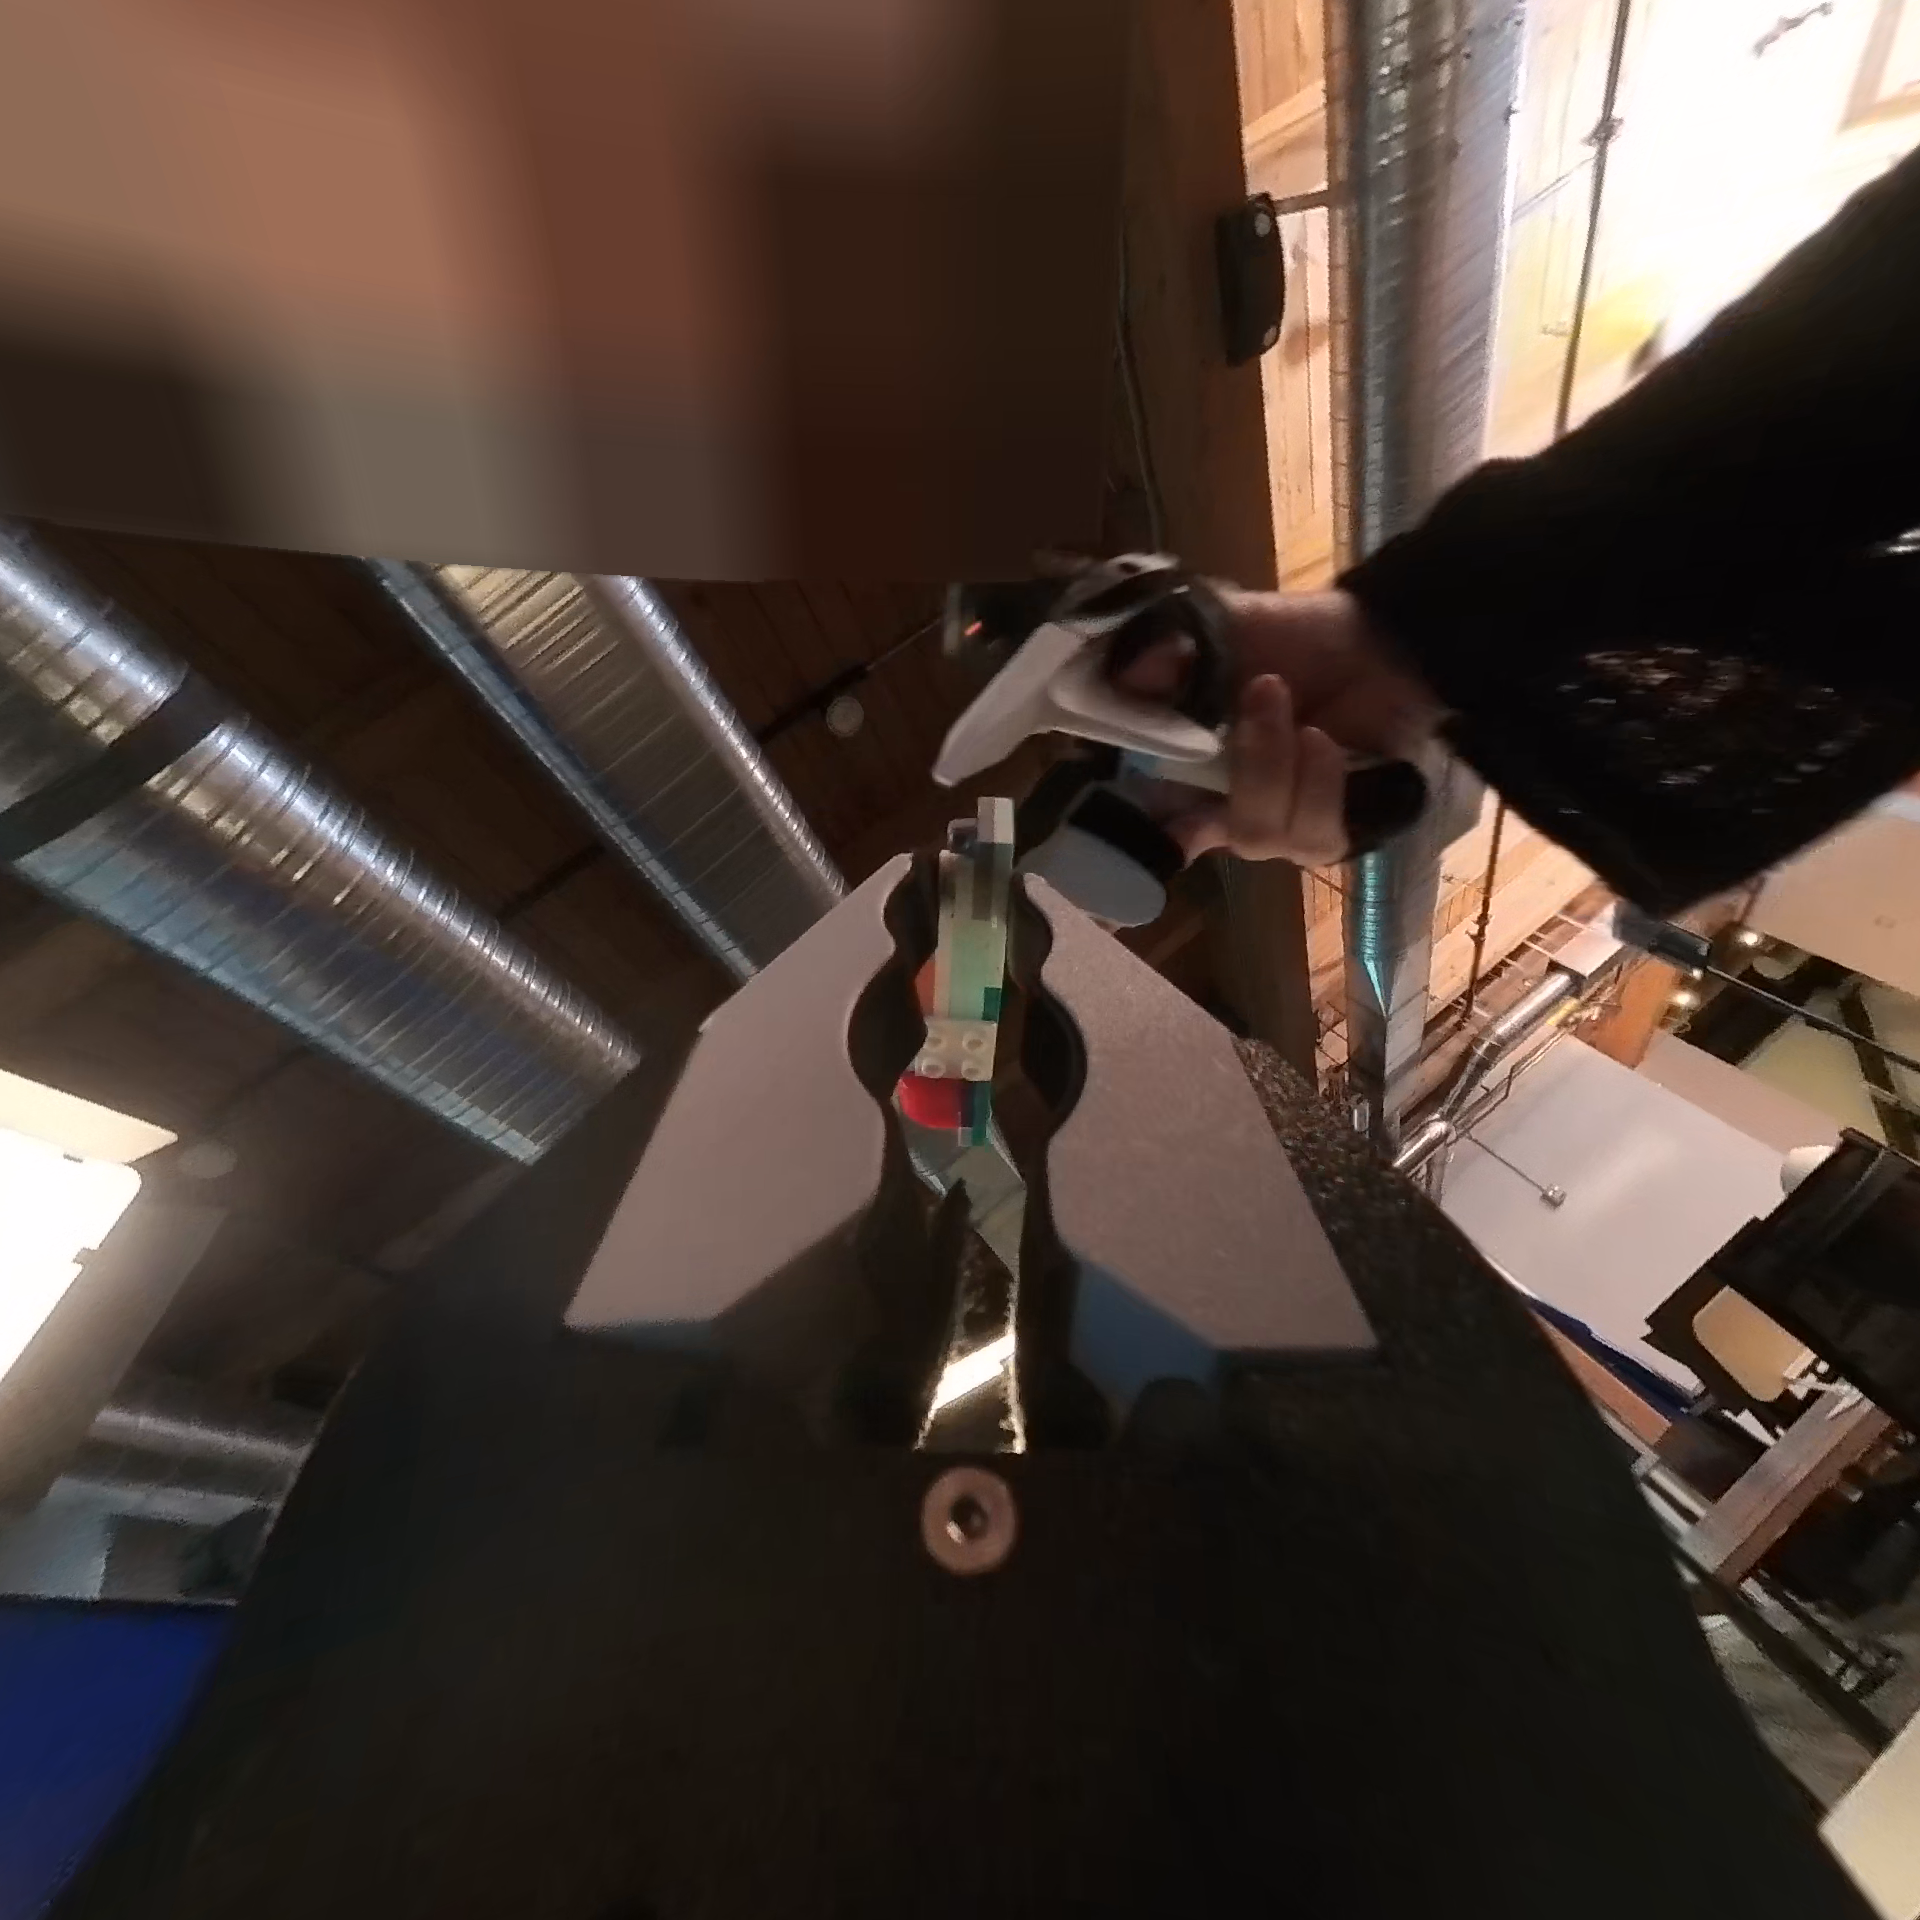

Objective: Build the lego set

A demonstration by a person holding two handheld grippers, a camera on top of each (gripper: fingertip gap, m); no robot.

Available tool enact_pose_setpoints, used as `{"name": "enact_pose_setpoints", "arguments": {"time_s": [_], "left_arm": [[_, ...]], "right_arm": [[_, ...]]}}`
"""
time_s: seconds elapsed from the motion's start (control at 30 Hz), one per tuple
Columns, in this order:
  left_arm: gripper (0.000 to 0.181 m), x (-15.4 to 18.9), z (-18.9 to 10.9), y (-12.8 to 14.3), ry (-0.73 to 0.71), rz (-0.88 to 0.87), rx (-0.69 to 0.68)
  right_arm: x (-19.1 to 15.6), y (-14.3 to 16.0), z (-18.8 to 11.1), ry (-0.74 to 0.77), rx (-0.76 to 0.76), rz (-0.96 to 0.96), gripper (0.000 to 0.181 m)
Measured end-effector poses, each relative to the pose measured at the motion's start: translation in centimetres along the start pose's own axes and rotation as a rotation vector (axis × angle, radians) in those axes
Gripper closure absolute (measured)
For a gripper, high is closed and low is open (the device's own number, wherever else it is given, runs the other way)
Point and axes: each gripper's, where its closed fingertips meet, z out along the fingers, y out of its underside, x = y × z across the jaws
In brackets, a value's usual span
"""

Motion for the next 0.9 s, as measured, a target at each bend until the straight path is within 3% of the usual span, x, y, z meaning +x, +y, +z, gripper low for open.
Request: {"name": "enact_pose_setpoints", "arguments": {"time_s": [0.1,0.27,0.4,0.53,0.73,0.9], "left_arm": [[0.171,-0.9,0.6,0.0,-0.022,-0.015,-0.005],[0.171,-2.8,1.3,0.1,-0.076,-0.117,-0.001],[0.171,-4.5,2.0,0.2,-0.129,-0.258,0.011],[0.170,-6.0,2.3,0.5,-0.191,-0.442,0.019],[0.171,-7.1,2.7,0.5,-0.229,-0.754,0.080],[0.171,-7.4,2.8,0.8,-0.233,-0.873,0.111]], "right_arm": [[0.2,-0.3,-0.8,0.085,0.067,-0.084,0.130],[0.8,0.6,-0.9,0.250,0.033,-0.308,0.130],[2.2,0.9,-0.6,0.510,-0.077,-0.673,0.124],[1.7,0.5,1.4,0.657,-0.128,-0.987,0.122],[1.4,-0.5,3.5,0.801,-0.136,-1.206,0.120],[1.2,-1.3,4.4,0.865,-0.142,-1.319,0.119]]}}
